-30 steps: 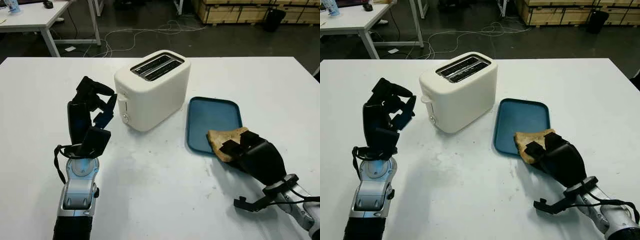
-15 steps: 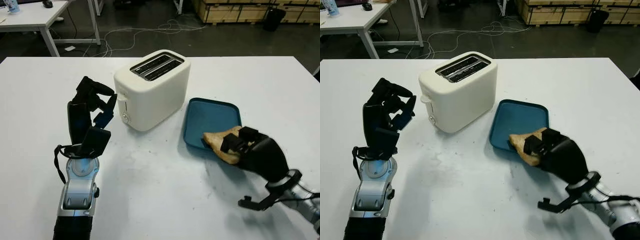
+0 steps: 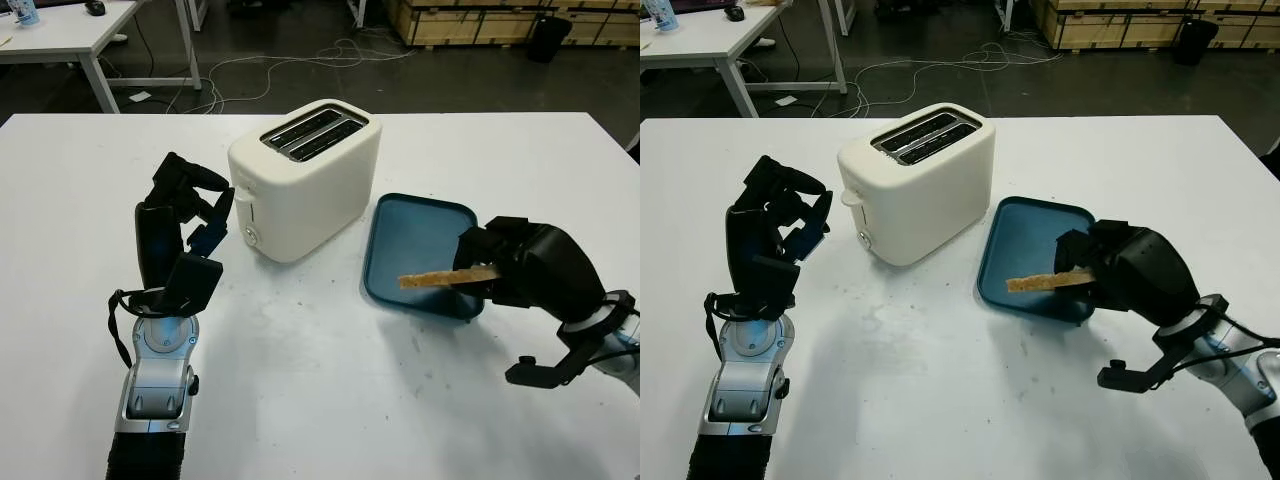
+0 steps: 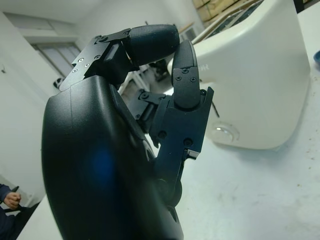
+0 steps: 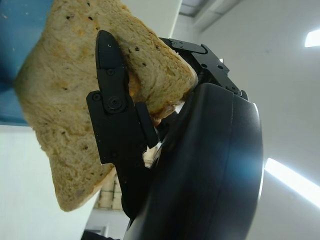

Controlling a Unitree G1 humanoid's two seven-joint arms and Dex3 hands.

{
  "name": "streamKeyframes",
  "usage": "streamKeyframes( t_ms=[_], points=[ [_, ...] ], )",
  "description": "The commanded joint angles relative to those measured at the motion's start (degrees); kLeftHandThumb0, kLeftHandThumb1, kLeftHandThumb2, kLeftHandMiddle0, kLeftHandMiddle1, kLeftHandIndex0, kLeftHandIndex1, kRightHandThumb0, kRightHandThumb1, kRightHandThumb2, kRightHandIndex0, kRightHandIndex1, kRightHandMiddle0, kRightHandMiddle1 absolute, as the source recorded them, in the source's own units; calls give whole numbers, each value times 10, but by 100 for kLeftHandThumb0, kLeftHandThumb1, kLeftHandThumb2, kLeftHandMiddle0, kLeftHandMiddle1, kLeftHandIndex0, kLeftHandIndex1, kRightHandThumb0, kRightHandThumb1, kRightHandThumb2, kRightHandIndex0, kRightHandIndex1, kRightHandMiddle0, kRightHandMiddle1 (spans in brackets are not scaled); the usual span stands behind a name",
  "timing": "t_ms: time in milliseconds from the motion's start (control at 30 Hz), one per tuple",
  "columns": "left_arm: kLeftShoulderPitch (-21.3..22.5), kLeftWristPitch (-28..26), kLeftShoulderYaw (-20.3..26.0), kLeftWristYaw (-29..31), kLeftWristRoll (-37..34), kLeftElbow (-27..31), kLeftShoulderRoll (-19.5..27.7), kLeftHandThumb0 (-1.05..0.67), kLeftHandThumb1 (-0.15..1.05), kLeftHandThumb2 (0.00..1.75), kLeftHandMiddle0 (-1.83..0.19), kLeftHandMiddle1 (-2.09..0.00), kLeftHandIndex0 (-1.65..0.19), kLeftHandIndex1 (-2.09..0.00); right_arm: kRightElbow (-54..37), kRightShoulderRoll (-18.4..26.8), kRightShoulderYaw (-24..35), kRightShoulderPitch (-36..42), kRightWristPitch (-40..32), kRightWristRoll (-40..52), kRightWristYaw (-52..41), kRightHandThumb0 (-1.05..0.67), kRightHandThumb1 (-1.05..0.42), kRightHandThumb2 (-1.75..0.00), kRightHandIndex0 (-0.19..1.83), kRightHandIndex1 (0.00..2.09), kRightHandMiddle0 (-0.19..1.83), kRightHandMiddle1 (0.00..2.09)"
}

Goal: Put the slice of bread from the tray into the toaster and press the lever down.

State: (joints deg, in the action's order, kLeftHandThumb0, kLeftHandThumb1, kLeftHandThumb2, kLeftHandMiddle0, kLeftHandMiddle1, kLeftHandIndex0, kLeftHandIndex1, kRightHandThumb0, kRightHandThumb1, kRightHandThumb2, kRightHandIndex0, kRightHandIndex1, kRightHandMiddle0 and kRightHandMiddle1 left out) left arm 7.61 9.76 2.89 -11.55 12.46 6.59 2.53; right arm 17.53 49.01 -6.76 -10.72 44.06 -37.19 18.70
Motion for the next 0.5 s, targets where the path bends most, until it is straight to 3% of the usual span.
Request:
streamKeyframes(
  t_ms=[0, 67, 167, 233, 400, 467],
  points=[
    [8, 6, -2, -5, 6, 3, -1, -39, 92, 51, -79, -175, -53, -169, 9, 0, 9, -17, 14, 31, -26, -46, -92, -27, 85, 175, 69, 158],
    [8, 9, -3, -6, 7, 1, 0, -38, 92, 51, -79, -175, -53, -169, 13, 6, 15, -38, 13, 59, -64, -47, -92, -29, 86, 175, 69, 154],
    [8, 7, -3, -7, 4, 2, -2, -39, 92, 51, -79, -175, -53, -169, 48, 14, 19, -103, 24, 101, -123, -49, -92, -38, 84, 174, 79, 124],
    [8, 7, -4, -8, 6, 2, -2, -39, 92, 51, -79, -175, -53, -168, 95, 10, 18, -170, 40, 105, -141, -47, -92, -38, 83, 175, 77, 129],
    [7, 1, -4, -10, 11, 4, -2, -38, 92, 51, -80, -175, -54, -168, 262, -22, -34, -404, 60, -1, -89, -46, -92, -30, 83, 175, 74, 145],
    [4, -4, -4, -9, 11, 8, -3, -39, 92, 51, -78, -175, -53, -168, 306, -34, -63, -478, 44, -42, -77, -45, -92, -21, 91, 164, 88, 124]
  ],
)
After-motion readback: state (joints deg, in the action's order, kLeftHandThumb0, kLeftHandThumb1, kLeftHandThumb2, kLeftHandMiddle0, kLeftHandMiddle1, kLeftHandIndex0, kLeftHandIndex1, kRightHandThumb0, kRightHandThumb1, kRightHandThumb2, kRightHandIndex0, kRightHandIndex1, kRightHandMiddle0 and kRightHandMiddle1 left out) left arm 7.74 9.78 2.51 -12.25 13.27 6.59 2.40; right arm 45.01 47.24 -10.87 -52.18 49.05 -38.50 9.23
